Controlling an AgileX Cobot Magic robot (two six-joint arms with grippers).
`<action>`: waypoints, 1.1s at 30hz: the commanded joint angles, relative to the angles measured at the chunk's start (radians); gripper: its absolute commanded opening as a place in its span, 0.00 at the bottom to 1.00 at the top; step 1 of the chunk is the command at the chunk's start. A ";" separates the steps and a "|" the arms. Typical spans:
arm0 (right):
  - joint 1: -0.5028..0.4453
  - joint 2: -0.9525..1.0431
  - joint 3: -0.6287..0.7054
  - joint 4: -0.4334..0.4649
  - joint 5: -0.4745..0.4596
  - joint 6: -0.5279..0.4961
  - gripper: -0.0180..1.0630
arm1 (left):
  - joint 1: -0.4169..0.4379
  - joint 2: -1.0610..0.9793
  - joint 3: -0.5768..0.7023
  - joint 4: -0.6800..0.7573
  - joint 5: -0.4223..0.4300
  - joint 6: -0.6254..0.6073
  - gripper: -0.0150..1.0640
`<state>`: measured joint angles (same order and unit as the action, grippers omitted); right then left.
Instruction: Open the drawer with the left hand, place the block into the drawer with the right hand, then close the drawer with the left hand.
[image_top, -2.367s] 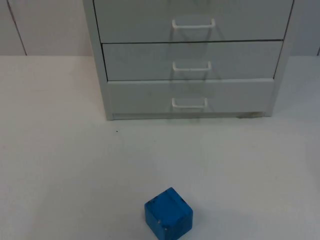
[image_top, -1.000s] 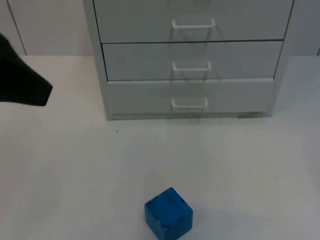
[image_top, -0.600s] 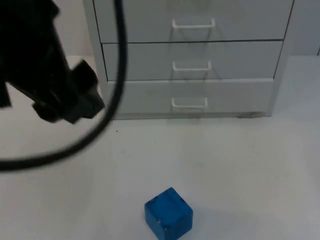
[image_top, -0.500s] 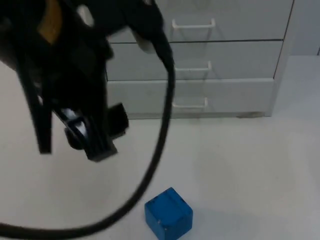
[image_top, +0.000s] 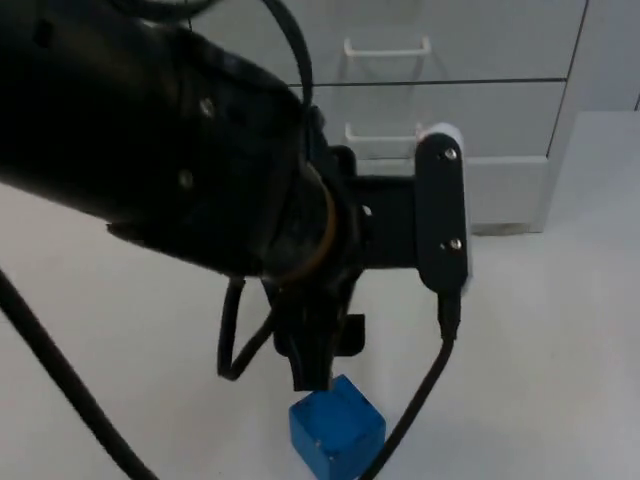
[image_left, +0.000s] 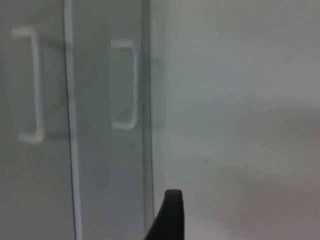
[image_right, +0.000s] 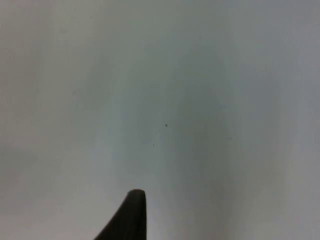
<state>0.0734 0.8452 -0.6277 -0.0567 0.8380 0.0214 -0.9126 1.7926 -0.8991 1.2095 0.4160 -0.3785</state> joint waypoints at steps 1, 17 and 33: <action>-0.008 -0.001 -0.006 -0.011 -0.012 -0.007 0.99 | -0.005 0.043 -0.012 0.158 -0.028 -0.107 0.71; -0.008 -0.001 -0.006 -0.016 -0.004 0.002 0.99 | 0.007 0.306 -0.226 0.414 0.039 -0.239 0.48; -0.008 -0.001 -0.006 -0.016 -0.010 0.004 0.99 | 0.170 0.418 -0.393 0.535 -0.056 -0.401 0.50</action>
<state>0.0734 0.8452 -0.6277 -0.0629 0.8399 0.0246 -0.7446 2.2010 -1.2786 1.7368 0.3683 -0.7665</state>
